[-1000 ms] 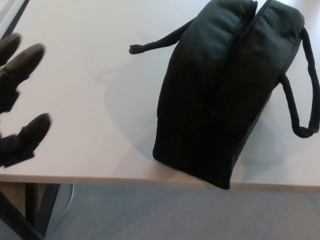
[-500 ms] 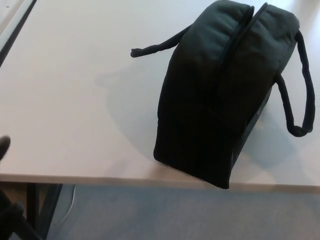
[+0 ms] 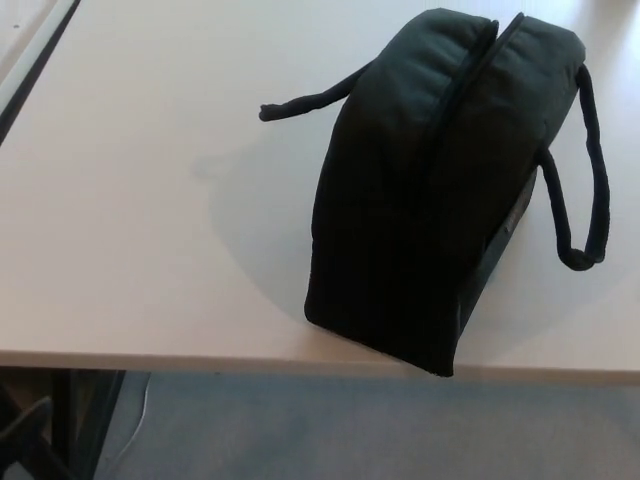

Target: A lunch bag is kept on the middle of the desk and the robot uses both its hands to grab the opening of the bag from the left and right and moves its hands away from each other to spread the bag open

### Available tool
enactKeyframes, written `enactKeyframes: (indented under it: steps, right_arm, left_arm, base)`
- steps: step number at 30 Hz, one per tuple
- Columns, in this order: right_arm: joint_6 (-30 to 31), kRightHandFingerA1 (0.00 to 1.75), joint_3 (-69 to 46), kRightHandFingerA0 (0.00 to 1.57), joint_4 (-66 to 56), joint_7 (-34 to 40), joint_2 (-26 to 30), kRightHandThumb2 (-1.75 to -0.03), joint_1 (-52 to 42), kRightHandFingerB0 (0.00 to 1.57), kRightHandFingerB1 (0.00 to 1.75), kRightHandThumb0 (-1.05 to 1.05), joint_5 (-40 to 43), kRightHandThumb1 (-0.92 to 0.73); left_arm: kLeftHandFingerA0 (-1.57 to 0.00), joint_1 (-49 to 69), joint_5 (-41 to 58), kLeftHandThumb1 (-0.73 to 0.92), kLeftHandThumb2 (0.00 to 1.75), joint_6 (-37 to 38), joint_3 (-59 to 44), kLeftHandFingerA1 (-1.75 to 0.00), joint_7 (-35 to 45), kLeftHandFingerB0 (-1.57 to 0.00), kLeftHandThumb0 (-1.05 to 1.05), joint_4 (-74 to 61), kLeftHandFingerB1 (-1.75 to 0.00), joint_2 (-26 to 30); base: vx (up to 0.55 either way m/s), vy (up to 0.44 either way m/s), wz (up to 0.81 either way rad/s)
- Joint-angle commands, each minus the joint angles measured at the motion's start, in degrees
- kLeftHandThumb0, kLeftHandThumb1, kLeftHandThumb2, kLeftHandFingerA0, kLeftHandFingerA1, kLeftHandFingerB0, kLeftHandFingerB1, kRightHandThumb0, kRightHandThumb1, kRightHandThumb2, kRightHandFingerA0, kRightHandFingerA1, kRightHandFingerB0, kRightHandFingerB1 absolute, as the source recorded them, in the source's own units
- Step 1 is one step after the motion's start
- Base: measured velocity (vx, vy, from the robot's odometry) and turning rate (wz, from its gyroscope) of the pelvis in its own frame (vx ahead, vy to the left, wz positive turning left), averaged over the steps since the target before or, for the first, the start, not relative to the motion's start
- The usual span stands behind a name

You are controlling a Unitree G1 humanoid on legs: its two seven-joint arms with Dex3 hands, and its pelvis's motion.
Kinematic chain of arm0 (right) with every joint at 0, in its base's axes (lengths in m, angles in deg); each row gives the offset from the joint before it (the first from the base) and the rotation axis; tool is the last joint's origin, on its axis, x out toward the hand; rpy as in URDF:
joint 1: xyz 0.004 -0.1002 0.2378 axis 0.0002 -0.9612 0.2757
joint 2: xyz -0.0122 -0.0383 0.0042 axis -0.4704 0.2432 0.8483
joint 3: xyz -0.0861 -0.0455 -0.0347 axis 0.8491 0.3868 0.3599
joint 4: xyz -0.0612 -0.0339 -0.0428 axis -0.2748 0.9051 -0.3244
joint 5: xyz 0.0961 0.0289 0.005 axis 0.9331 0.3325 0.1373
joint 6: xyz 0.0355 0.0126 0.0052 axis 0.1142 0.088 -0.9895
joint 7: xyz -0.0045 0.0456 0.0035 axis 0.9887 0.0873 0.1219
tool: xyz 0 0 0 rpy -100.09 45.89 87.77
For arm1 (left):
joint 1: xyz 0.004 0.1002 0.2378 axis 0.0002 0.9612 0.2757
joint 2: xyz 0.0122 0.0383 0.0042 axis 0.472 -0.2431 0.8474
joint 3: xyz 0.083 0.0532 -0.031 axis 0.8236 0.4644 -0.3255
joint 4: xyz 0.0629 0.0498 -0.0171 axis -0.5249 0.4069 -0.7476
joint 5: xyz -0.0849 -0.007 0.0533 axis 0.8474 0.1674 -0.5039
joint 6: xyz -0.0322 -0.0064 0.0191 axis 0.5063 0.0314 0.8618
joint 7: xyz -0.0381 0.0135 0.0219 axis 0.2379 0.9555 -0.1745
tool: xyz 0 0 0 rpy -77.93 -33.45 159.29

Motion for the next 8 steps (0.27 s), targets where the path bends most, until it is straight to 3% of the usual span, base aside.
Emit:
enactKeyframes:
  steps: [1, 2, 3, 8]
  right_arm:
    - [-1.59, 0.38, 6.08, 0.03, -1.45, -1.86, -1.59, -1.00, -6.19, 0.05, 0.27, -0.73, 4.06, -0.65]
    - [-2.45, 0.30, 6.23, 0.08, 0.44, -1.81, -1.10, -0.67, -5.24, 0.07, 0.21, -0.66, 5.05, -0.81]
    - [-2.45, 0.35, 6.32, 0.02, 1.14, -2.05, -0.71, -0.98, -5.00, 0.04, 0.25, -0.72, 5.90, -0.64]
    - [-0.78, 0.38, 6.98, 0.04, 0.23, -3.00, 0.47, -0.96, -5.66, 0.04, 0.27, -0.69, 6.85, -0.64]
  left_arm:
    - [-0.29, 3.79, 23.80, 0.90, 0.65, -5.49, 4.01, -0.43, 7.39, -0.22, -0.53, -1.06, -0.31, -1.61]
    - [-0.31, 1.97, 22.89, 0.88, 0.65, -5.17, 3.07, -0.42, 7.65, -0.23, -0.53, 1.05, -0.31, -1.37]
    - [-0.33, 1.07, 22.24, 0.87, 0.64, -5.07, 2.59, -0.42, 7.76, -0.24, -0.54, 2.18, -0.31, -1.41]
    - [-0.36, 0.44, 21.26, 0.86, 0.65, -4.76, 1.81, -0.41, 8.52, -0.24, -0.57, 3.91, -0.30, -1.49]
  base:
    - [0.00, 0.000, 0.00]
    - [0.00, 0.000, 0.00]
    - [0.00, 0.000, 0.00]
    - [0.00, 0.000, 0.00]
